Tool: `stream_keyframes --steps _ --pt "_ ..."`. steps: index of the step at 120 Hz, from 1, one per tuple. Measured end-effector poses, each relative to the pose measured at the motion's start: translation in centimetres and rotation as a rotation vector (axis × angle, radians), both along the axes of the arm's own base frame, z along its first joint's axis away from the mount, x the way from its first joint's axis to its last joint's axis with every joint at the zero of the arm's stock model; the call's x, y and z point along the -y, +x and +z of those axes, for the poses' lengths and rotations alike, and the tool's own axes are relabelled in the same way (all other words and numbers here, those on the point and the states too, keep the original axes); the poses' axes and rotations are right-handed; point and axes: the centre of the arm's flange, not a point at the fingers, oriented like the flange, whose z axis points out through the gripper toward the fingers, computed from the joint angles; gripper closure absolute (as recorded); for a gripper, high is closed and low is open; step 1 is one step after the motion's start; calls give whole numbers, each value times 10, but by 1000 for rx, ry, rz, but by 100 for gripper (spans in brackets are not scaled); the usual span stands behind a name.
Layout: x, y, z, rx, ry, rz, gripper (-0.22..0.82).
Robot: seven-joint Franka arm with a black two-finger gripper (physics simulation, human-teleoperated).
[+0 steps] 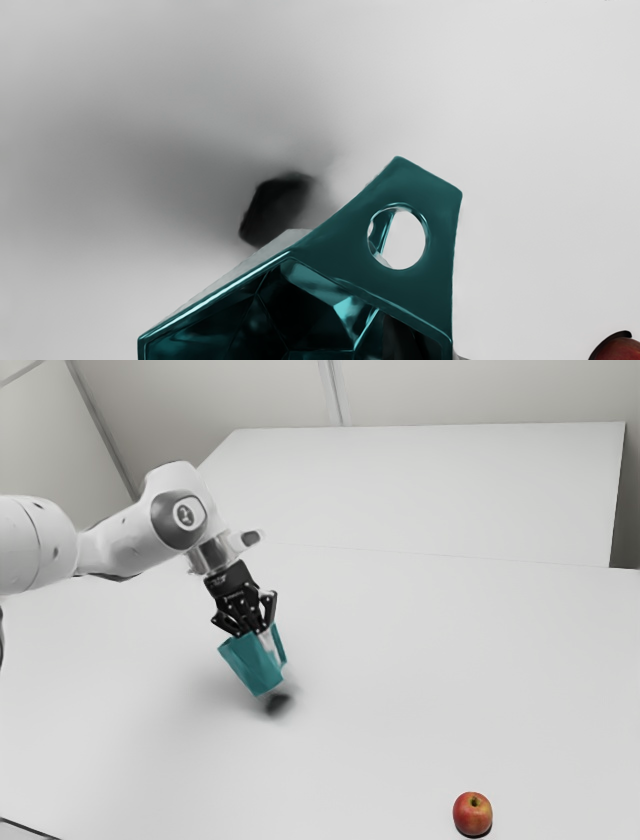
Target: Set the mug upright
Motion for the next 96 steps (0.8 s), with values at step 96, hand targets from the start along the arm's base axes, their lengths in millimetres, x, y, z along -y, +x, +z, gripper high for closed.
stream_keyframes --steps 96 --pt "0 29 -13 269 398 -254 77"
